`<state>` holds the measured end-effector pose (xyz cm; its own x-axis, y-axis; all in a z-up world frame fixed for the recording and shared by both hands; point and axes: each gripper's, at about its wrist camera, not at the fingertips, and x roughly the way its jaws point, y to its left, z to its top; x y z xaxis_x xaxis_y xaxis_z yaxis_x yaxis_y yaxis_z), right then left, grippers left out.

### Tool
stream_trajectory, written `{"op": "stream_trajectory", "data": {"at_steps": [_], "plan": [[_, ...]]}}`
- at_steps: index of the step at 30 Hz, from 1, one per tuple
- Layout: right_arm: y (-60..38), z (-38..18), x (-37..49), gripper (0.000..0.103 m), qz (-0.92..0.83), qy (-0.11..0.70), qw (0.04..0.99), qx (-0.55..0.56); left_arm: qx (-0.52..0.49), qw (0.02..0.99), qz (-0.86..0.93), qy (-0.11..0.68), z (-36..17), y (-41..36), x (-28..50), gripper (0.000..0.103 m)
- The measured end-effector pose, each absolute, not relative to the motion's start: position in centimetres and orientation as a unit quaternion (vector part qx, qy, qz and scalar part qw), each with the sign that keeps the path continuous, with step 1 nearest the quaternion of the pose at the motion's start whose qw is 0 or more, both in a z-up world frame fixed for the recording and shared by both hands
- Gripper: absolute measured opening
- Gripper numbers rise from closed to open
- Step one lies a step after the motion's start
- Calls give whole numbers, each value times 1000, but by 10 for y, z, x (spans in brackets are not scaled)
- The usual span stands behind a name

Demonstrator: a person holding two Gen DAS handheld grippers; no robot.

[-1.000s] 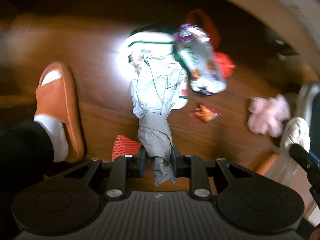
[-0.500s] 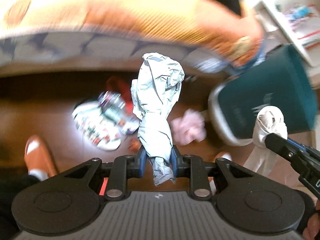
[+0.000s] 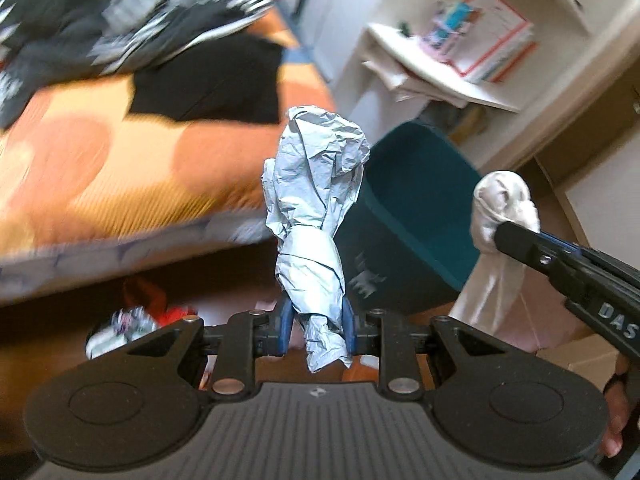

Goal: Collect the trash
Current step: 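Lift grey paper and white scrap and carry both over the green bin, then open both tools to drop paper and scrap into the green bin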

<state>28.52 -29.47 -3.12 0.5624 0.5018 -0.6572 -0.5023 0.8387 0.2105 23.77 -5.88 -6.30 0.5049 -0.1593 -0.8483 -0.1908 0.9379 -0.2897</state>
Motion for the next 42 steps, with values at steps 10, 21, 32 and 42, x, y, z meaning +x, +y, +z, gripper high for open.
{"op": "stream_trajectory", "data": {"at_steps": [10, 21, 32, 42], "plan": [[-341, -40, 348, 12, 219, 367, 903, 33, -107, 864, -26, 491, -41, -125, 324, 24], [-369, -91, 396, 13, 168, 411, 893, 71, -49, 831, -58, 551, -91, -188, 382, 24], [-375, -147, 408, 18, 125, 468, 870, 94, -32, 797, -58, 600, -150, -207, 406, 24], [-376, -162, 406, 27, 117, 486, 862, 83, -20, 787, -56, 614, -166, -215, 414, 36]]}}
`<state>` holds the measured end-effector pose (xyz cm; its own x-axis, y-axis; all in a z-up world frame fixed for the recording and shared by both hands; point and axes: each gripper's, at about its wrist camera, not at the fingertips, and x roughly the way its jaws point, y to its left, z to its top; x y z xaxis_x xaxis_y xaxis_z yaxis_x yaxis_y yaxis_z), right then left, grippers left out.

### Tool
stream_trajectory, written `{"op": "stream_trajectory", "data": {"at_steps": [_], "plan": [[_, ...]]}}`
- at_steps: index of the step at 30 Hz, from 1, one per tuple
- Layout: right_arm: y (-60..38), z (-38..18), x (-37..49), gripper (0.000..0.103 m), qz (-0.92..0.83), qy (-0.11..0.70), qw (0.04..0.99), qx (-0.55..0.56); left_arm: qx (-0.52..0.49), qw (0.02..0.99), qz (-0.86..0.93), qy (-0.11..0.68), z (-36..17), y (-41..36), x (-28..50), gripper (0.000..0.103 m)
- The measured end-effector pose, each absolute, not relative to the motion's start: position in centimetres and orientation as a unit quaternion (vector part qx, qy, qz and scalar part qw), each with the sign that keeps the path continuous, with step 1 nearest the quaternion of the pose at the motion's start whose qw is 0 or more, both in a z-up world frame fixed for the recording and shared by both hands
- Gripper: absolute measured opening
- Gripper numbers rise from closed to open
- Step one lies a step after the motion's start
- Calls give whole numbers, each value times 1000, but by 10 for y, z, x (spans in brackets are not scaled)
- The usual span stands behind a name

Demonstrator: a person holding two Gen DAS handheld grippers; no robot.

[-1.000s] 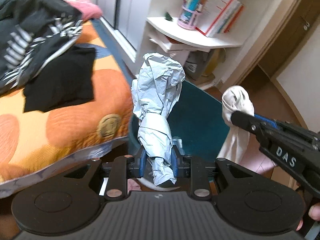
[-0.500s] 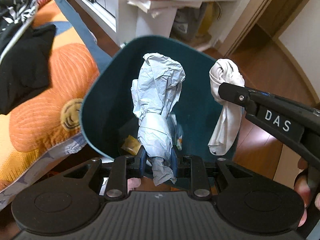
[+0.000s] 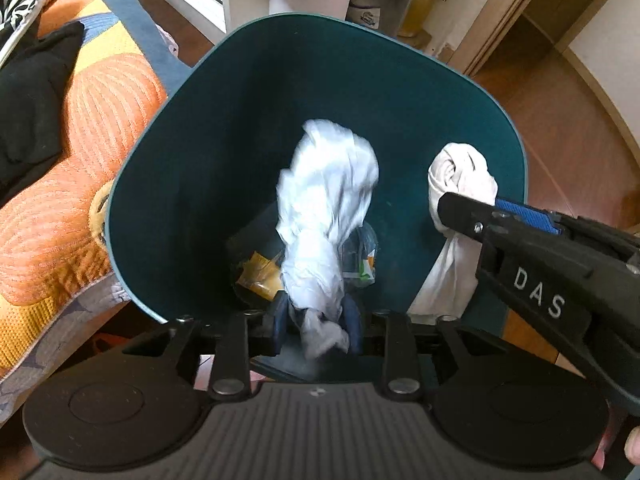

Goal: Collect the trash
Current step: 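Open both tools to drop paper and scrap into the green bin, then withdraw both tools from the bin and lower them back to the pile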

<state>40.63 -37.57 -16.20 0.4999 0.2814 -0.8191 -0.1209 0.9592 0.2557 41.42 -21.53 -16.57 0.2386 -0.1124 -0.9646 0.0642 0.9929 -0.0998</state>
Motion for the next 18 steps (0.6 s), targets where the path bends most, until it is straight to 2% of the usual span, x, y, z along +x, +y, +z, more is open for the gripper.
{"op": "stream_trajectory", "data": {"at_steps": [1, 3, 4, 6, 18], "plan": [[-377, -162, 406, 27, 117, 487, 861, 86, -22, 788, -56, 612, -165, -214, 414, 47], [-380, -160, 406, 29, 118, 488, 860, 94, -18, 795, -54, 604, -160, -215, 412, 63], [-381, -158, 404, 31, 119, 486, 860, 94, -15, 798, -54, 600, -158, -216, 411, 67], [-382, -155, 402, 37, 120, 484, 862, 92, -13, 801, -56, 596, -154, -216, 409, 67], [-381, -113, 375, 41, 155, 461, 870, 79, -41, 826, -63, 559, -109, -191, 374, 67]]}}
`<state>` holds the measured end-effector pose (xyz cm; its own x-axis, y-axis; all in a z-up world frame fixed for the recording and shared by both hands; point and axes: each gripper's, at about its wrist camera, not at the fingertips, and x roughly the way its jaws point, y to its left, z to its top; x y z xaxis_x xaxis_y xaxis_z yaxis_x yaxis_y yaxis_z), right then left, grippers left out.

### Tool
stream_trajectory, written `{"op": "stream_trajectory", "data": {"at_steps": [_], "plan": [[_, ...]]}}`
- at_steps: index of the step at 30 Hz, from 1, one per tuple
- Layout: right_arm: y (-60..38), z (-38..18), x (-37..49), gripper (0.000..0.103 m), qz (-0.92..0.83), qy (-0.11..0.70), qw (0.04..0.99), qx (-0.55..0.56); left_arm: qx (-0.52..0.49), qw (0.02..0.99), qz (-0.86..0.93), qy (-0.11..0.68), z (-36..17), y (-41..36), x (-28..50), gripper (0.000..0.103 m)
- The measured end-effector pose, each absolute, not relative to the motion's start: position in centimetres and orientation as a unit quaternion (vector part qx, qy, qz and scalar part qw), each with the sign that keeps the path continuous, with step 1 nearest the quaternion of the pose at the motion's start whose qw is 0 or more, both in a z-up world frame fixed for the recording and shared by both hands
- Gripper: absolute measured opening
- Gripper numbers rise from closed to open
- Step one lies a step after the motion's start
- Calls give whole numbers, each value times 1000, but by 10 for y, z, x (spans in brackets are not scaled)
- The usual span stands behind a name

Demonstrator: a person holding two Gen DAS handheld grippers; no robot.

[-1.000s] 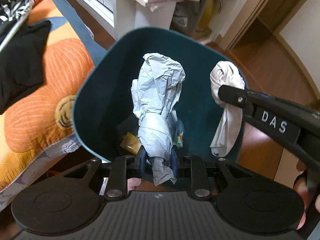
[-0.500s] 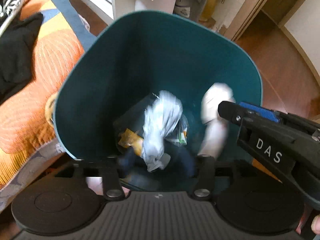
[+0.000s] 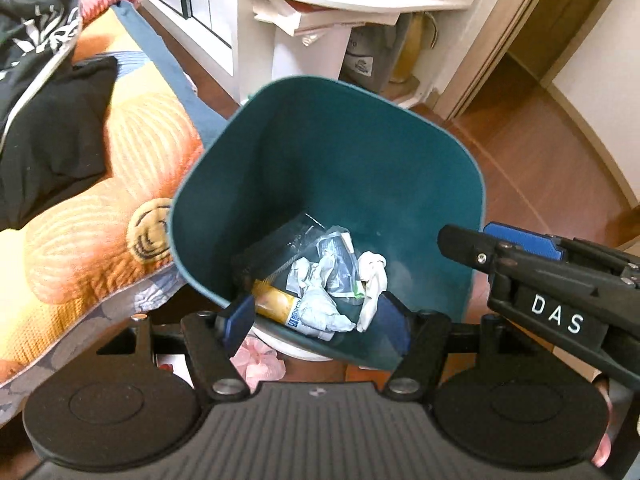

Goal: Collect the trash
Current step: 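Withdraw both tools from the bin and lower them back to the pile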

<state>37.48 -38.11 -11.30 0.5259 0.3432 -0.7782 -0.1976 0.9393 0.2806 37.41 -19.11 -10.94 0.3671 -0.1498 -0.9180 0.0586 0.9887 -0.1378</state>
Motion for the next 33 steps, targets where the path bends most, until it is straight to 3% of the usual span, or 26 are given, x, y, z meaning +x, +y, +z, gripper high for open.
{"op": "stream_trajectory", "data": {"at_steps": [11, 25, 33], "plan": [[-362, -63, 336, 45, 209, 430, 876, 65, -62, 848, -56, 523, -59, -149, 327, 67], [-288, -32, 270, 50, 334, 404, 851, 22, -96, 871, -3, 481, -25, -41, 235, 67], [-224, -55, 234, 51, 405, 410, 817, -35, -136, 865, 62, 479, -51, 30, 185, 82]]}}
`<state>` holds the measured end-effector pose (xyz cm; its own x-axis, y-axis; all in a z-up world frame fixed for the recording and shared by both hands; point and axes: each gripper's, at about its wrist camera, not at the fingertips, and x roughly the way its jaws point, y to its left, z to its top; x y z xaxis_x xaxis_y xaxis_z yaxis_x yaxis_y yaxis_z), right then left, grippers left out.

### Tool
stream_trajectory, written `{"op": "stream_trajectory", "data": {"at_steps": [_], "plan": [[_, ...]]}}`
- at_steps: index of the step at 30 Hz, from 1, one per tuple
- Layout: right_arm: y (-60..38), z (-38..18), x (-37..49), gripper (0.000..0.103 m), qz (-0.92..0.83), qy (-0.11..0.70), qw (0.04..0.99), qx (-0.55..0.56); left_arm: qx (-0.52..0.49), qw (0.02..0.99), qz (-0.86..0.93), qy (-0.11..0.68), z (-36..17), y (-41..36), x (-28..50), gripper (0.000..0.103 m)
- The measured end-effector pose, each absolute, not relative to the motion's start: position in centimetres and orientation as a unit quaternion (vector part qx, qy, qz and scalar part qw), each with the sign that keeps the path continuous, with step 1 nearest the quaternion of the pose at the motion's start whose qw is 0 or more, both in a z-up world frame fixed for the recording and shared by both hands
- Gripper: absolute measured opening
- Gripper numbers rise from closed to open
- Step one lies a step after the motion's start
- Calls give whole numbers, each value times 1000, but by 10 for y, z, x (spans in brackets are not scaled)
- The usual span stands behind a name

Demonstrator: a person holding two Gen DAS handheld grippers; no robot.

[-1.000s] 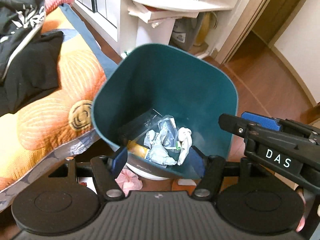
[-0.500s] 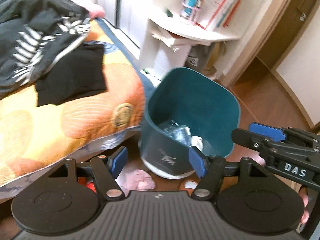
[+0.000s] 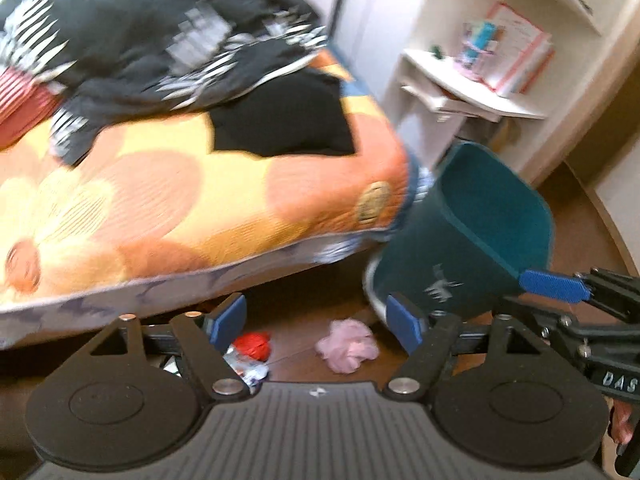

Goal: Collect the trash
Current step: 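Withdraw both tools from the bin and lower them back to the pile, then grasp the orange mesh sleeve with left tool while right tool grasps the snack wrapper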

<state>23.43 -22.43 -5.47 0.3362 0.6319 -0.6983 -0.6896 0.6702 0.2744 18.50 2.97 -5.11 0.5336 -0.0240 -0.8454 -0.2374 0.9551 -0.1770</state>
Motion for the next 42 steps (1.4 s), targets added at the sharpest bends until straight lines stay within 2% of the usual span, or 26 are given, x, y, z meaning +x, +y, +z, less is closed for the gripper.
{"op": "stream_trajectory", "data": {"at_steps": [8, 20, 33, 42], "plan": [[-171, -124, 217, 51, 423, 453, 781, -78, -188, 836, 135, 497, -124, 86, 165, 84], [-111, -276, 211, 50, 407, 580, 700, -93, -249, 732, 223, 594, -297, 140, 162, 84], [-67, -411, 214, 50, 368, 691, 612, -113, -313, 520, 233, 759, -483, 131, 112, 84], [-48, -473, 221, 50, 349, 725, 583, -112, -318, 445, 212, 810, -562, 106, 83, 84]]}}
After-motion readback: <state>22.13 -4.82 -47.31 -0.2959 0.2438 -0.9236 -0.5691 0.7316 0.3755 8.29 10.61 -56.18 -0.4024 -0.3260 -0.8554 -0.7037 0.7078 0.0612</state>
